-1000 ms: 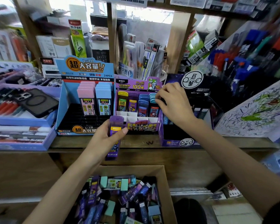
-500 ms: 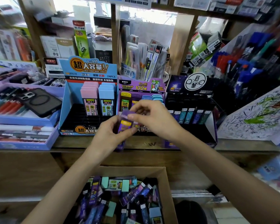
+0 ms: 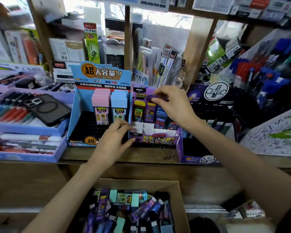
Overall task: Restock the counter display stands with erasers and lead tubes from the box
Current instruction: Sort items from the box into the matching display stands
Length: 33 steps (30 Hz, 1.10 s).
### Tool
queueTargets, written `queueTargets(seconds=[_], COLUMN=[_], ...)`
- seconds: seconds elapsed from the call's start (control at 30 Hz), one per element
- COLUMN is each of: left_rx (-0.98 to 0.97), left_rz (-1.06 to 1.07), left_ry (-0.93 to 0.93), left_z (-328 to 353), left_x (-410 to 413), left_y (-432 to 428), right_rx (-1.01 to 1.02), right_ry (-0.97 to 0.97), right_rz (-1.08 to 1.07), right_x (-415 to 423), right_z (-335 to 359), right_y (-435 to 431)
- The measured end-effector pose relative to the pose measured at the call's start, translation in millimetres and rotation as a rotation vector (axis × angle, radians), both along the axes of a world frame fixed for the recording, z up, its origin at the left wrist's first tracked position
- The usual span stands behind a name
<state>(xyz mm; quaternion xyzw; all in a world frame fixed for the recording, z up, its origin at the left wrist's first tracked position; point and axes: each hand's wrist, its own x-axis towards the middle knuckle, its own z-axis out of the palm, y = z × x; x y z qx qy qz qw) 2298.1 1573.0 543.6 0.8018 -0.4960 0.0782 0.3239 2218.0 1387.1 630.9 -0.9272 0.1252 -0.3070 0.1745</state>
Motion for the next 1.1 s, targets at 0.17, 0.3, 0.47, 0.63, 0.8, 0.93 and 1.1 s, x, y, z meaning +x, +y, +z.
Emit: queueTargets(seconds=[0.17,0.3,0.47,0.63,0.8,0.93,1.1], left_rx=[-0.013,-0.019,0.036,-0.001,-0.015,0.081,0.297], left_rz=[-0.015,-0.017,-0.022,-0.044,-0.102,-0.064,0.006], left_ry=[-0.003,0.019,0.042,0.027,0.110,0.243,0.413], left_z=[-5.2,-4.6,0.0,10.1,-3.0,-50.5,-130.0], left_x=[1.2,-0.2,-2.9,-13.0,-38.2,-56.8,-76.2], left_y=[2.5,2.7,4.8,15.6,49.2,78.3,104.0], right_rx=[0.003,-0.160,-0.196,-0.137,-0.144,-0.079,0.179], right_ry=[0.067,0.115,0.185,0.236,0.244,0.381,0.672], right_rz=[-0.023,-0.086,-0.137,-0.038,0.129,0.258,0.259], right_x=[5.2,9.8,13.0,-5.8,-58.3,-100.2,-131.3], right_z=[-4.6,-9.1,-6.3,8.5,-2.5,-52.4,-145.3], right_y=[-1.0,-0.5,2.9,10.1,39.6,58.5,73.6])
